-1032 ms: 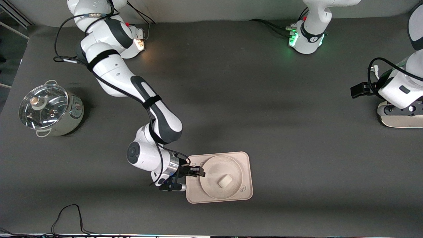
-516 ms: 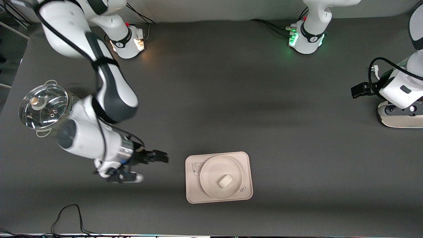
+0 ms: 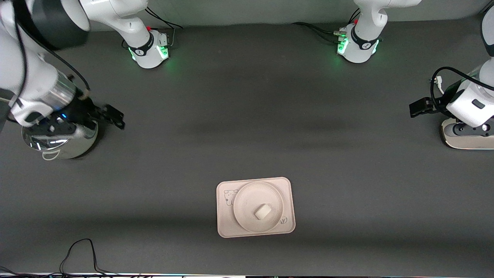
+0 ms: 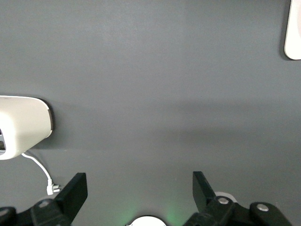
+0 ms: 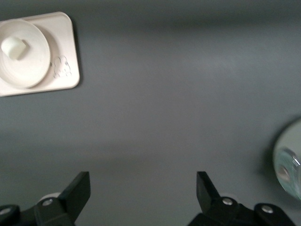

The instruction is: Place bun in plate and plate on tray

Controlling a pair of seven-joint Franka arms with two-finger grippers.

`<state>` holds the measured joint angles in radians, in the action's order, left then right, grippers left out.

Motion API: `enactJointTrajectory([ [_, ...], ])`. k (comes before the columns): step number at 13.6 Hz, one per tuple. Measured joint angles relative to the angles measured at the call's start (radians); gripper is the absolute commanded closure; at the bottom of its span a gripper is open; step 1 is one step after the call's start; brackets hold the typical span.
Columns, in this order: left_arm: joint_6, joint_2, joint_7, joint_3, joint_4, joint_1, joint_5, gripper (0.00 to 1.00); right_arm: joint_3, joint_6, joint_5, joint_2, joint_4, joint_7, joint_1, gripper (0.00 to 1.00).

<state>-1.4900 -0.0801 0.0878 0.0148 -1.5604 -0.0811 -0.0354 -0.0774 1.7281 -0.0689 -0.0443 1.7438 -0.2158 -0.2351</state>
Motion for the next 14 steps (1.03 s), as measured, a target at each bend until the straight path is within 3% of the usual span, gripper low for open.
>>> enactJointTrajectory([
  [4, -0.008, 0.002, 0.002, 0.017, 0.002, -0.001, 0.000, 0.00, -0.019, -0.109, 0.000, -0.055, -0.002, 0.031, 0.018, 0.00],
  [14, 0.002, 0.013, 0.003, 0.020, 0.002, -0.002, 0.001, 0.00, -0.013, -0.111, 0.000, -0.037, 0.011, 0.062, 0.020, 0.00],
])
